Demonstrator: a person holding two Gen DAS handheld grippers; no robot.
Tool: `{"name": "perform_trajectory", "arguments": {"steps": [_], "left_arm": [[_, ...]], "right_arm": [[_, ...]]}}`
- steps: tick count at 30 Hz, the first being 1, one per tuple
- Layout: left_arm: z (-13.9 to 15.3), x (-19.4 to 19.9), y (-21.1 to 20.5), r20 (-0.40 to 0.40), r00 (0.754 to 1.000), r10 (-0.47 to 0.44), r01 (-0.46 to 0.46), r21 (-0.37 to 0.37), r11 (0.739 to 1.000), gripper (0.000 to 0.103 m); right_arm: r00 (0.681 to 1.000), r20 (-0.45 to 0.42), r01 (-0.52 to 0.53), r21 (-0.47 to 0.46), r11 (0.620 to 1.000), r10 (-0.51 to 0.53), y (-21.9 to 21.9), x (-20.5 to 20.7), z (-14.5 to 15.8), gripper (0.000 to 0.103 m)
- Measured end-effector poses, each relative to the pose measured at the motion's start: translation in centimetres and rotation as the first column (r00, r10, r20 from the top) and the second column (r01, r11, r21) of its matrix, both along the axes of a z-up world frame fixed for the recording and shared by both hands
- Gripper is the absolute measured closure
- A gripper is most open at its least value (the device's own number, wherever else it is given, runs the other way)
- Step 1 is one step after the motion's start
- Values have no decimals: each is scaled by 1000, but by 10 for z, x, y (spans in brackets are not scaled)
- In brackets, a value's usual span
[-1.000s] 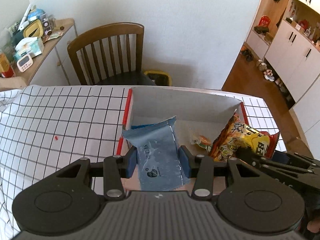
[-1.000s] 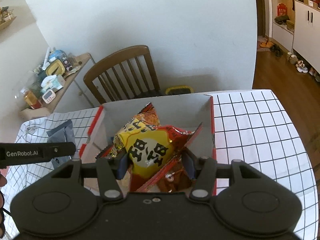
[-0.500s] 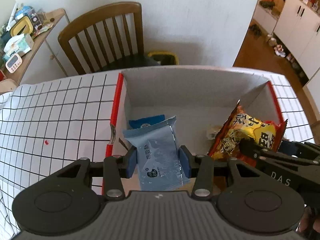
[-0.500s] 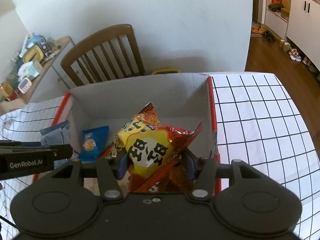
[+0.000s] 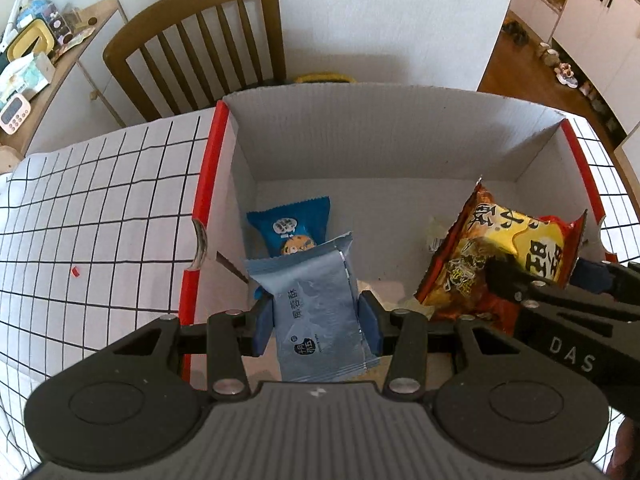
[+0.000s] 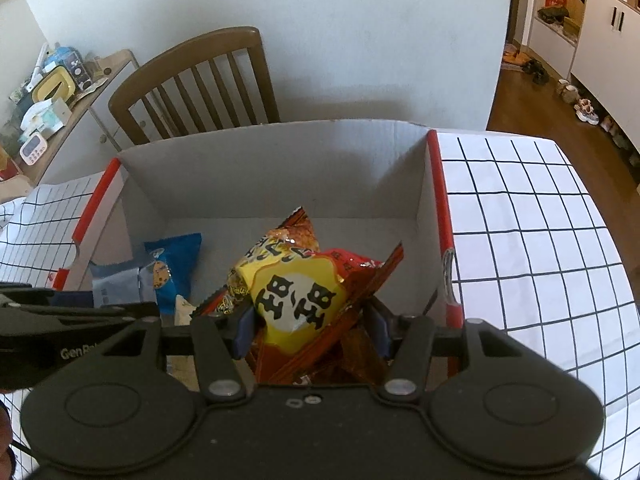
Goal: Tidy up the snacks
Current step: 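Lower both packets into the red box and open both tools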
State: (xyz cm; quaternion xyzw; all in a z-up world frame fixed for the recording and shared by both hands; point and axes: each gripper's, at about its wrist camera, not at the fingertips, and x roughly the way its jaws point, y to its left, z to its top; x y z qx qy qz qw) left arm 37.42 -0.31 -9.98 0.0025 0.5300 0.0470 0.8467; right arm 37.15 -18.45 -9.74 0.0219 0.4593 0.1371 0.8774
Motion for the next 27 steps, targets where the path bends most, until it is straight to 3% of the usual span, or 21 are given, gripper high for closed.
{"name": "perform_trajectory", "arguments": {"steps": [7, 10, 27], "left_arm": [[1, -4, 1, 3, 1000, 11, -11, -36, 999, 57], [7, -9, 3, 25, 1000, 11, -9, -63, 998, 47], [59, -60, 18, 138, 990, 13, 3, -116, 993, 46]], "right_arm": [[1000, -4, -14, -5, 1000, 14, 1, -1, 0, 43], [1000, 0, -16, -10, 1000, 16, 2, -5, 2, 40], [994, 84, -72, 63, 995, 66, -15, -52, 48, 19]]}}
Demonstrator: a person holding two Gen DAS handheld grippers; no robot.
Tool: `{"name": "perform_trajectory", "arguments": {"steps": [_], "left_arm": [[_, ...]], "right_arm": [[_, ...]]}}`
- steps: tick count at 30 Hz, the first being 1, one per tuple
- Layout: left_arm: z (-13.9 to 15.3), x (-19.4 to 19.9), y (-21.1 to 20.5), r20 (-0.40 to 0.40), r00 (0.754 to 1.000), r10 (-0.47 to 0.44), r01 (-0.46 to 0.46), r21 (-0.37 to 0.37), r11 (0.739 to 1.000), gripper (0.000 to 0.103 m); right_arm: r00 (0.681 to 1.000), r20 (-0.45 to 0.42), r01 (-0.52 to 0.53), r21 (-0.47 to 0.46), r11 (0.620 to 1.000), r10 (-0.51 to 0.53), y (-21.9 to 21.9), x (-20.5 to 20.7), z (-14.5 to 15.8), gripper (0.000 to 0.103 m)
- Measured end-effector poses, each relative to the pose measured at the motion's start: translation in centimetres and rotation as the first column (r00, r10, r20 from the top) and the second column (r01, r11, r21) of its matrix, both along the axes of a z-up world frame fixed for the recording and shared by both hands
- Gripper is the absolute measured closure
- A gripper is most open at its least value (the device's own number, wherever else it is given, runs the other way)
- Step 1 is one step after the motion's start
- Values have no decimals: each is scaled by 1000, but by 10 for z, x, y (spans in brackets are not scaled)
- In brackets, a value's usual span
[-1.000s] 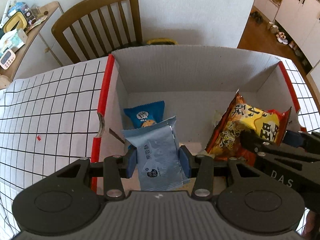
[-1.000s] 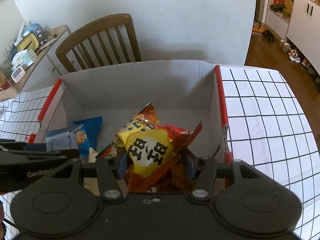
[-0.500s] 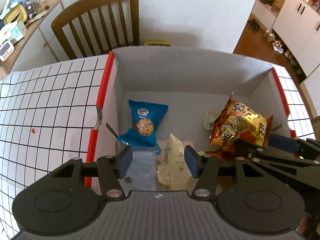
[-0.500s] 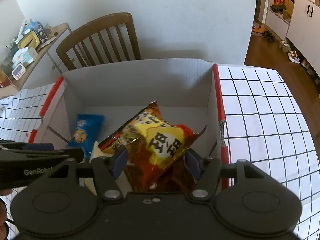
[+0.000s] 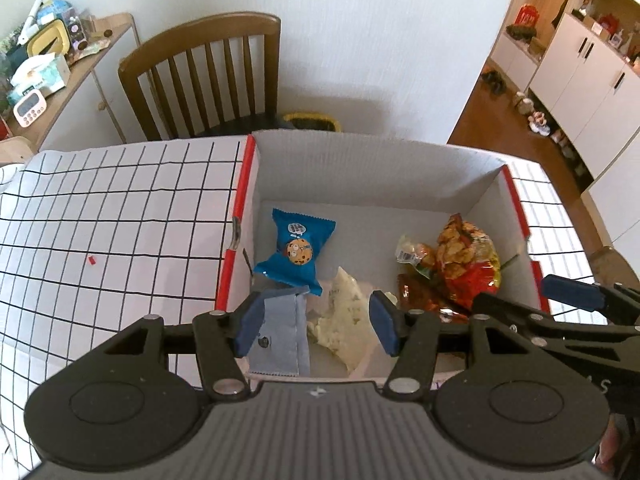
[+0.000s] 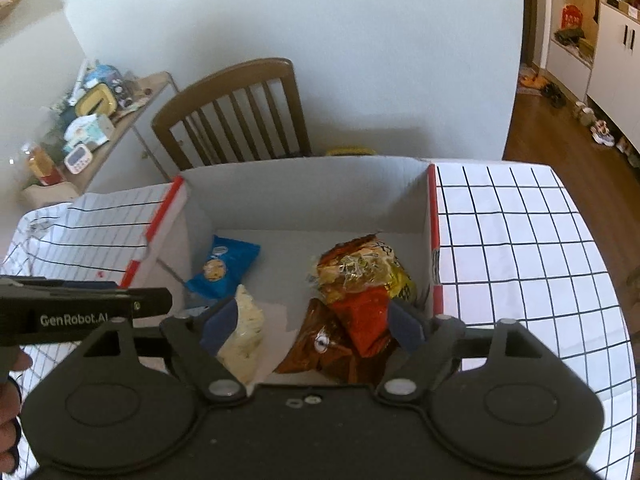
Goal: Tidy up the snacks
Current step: 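Lower both packets into the red box and open both tools, then lift both tools out of the box and move back over the table snacks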
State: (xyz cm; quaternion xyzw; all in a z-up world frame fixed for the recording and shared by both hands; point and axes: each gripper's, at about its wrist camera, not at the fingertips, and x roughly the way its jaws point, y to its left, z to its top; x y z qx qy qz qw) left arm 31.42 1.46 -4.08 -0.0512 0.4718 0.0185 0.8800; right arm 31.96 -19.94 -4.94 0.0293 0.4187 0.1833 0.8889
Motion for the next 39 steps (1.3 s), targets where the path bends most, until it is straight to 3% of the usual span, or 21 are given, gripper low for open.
{"name": "perform_trajectory", "arguments": {"steps": [11, 13, 17, 21, 29, 39], "left_arm": [[30, -52, 1, 70, 997, -30, 31, -11, 999, 45], [36, -62, 1, 84, 996, -37, 38, -22, 999, 45], [44, -85, 1, 112, 993, -44, 47, -24, 999, 37], [46, -108, 3, 126, 991, -48, 52, -27, 998, 36], [35, -151, 12, 133, 991, -24, 33, -65, 997, 21], [-7, -199, 34, 20, 998, 54, -51, -121, 991, 16]], "right_arm": [[998, 51, -49, 63, 997, 46, -13, -47, 28, 17], [997, 60, -55, 75, 996, 50, -16, -56, 33, 11], [994, 86, -71, 92, 993, 64, -21, -75, 40, 8], [992, 95, -97, 113, 989, 86, -25, -92, 43, 6], [981, 102, -174, 123, 977, 162, -23, -129, 38, 5], [945, 70, -324, 57, 944, 320, 1, -180, 7, 5]]}}
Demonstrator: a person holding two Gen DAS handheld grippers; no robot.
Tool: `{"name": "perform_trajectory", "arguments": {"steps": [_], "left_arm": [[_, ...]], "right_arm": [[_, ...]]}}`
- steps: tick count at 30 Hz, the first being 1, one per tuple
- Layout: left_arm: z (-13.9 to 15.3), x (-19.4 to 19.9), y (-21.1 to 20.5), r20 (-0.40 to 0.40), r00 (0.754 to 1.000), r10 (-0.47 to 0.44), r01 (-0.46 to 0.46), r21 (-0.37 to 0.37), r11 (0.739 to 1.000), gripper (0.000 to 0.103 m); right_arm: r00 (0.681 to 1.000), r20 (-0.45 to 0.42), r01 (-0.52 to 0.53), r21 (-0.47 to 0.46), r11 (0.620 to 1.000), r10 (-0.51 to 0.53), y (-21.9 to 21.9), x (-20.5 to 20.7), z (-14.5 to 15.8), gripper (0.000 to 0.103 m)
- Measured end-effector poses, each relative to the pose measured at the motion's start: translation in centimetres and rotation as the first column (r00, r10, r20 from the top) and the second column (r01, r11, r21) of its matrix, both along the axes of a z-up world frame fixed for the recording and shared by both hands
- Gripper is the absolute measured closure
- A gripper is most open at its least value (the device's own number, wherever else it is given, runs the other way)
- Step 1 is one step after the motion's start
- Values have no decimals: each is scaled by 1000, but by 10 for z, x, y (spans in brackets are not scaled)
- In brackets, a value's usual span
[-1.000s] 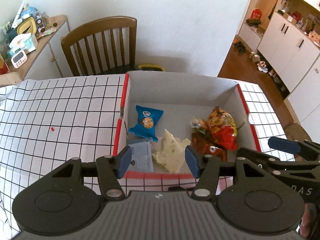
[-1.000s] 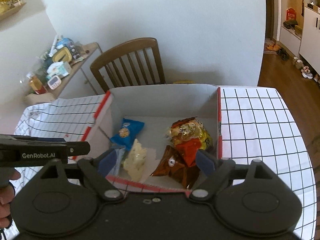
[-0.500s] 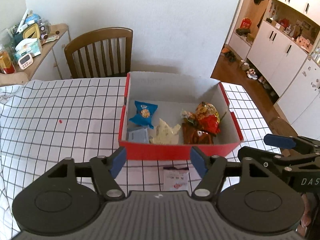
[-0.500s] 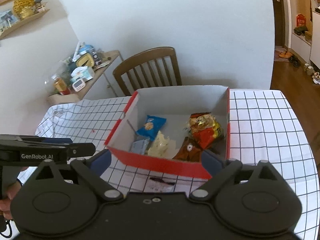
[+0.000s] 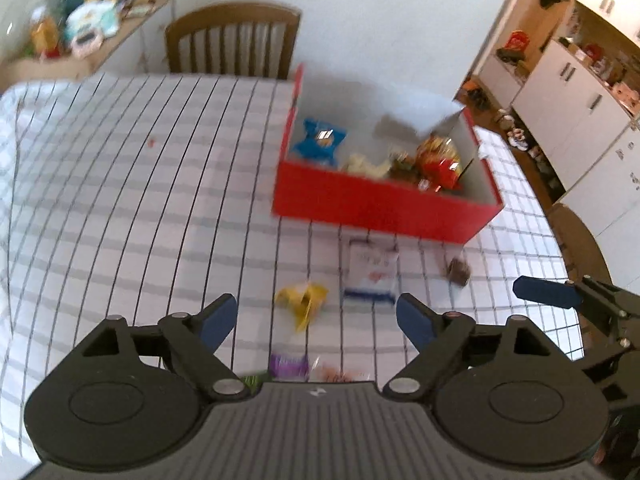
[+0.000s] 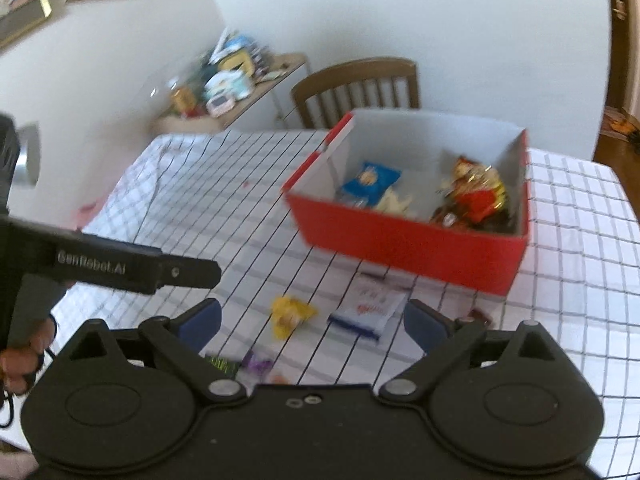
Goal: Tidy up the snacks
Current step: 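Lift both tools out of the box and move back over the table snacks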
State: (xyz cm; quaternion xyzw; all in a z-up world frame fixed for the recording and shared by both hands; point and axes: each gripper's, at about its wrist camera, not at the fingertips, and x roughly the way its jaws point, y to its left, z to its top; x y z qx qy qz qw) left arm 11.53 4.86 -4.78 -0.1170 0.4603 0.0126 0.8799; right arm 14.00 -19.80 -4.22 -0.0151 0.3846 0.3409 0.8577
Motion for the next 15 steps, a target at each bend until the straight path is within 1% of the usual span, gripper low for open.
{"name": "perform_trajectory", "arguments": {"steps": [5, 9, 12, 15], "left_arm": [[-31, -17, 9, -64, 996, 64, -63, 14, 998, 16], [-59, -27, 19, -125, 985, 115, -115, 9, 993, 16], [-79, -33, 24, -155, 976, 154, -151, 33, 988, 16], [-92, -38, 23, -159, 975, 156, -147, 66, 987, 16]], "right_arm": [[998, -41, -57, -42, 997, 56, 12, -16, -29, 8], [994, -48, -104, -101, 989, 100, 25, -25, -52, 8], [991, -52, -131, -148, 980, 125, 35, -27, -67, 10], [988, -57, -151, -195, 969, 143, 44, -25, -81, 15]]}}
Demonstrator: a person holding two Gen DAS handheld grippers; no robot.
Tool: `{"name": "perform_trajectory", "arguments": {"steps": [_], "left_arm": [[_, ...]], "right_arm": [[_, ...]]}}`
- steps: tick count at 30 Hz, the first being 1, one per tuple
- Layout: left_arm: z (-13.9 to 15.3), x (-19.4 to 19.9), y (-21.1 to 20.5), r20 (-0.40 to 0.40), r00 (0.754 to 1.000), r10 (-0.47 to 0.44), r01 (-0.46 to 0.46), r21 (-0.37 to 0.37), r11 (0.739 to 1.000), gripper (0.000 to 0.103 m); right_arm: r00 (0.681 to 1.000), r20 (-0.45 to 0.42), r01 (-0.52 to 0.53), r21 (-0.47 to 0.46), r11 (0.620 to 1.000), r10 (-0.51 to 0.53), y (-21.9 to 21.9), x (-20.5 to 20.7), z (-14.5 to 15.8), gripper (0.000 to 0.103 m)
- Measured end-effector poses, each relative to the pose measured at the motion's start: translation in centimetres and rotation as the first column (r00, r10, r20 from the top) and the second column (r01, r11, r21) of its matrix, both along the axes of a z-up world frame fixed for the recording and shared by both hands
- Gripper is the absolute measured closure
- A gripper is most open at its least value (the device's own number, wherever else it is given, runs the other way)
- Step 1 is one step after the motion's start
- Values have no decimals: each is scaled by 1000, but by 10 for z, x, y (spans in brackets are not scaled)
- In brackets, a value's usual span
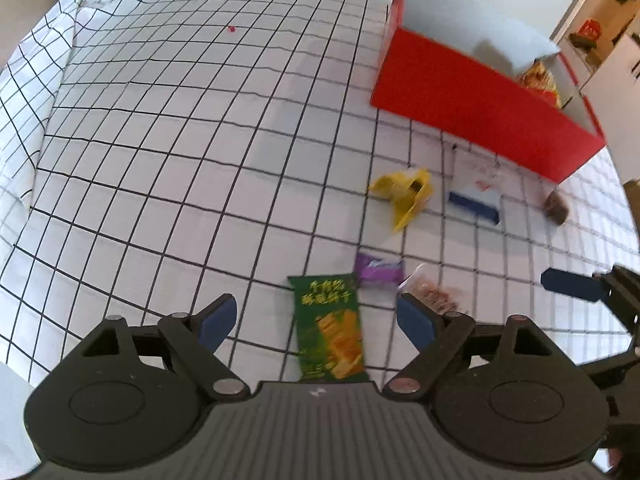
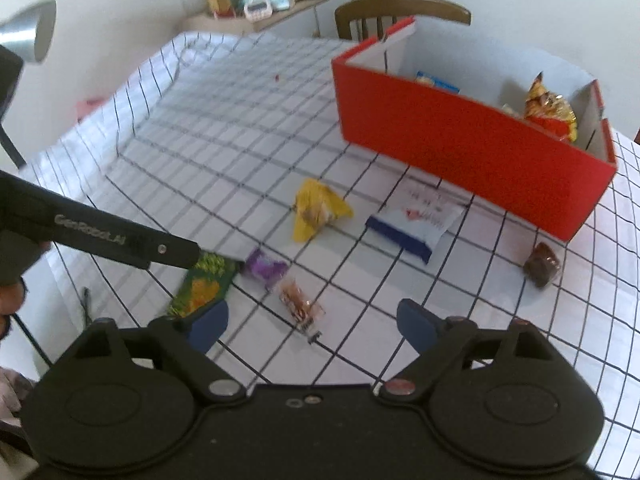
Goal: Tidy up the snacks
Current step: 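Lift both tools out of the box and move back over the table snacks, then grasp the green cracker packet with left tool while right tool grasps the clear pastry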
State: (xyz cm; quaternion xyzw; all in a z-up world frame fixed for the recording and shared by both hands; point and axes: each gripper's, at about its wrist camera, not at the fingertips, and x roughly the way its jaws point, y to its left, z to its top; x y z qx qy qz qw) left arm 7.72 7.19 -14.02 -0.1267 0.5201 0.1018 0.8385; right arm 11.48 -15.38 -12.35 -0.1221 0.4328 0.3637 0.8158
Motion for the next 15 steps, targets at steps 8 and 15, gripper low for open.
{"name": "perform_trajectory", "arguments": {"steps": [8, 15], "left_arm": [[-27, 0, -7, -35, 999, 17, -17, 8, 1000, 16], [-38, 3, -11, -46, 999, 25, -25, 1, 1000, 20]], "right_arm": [[993, 42, -104, -91, 990, 108, 21, 0, -23, 28], [987, 38, -149, -107, 983, 153, 37, 7, -34, 47]]}}
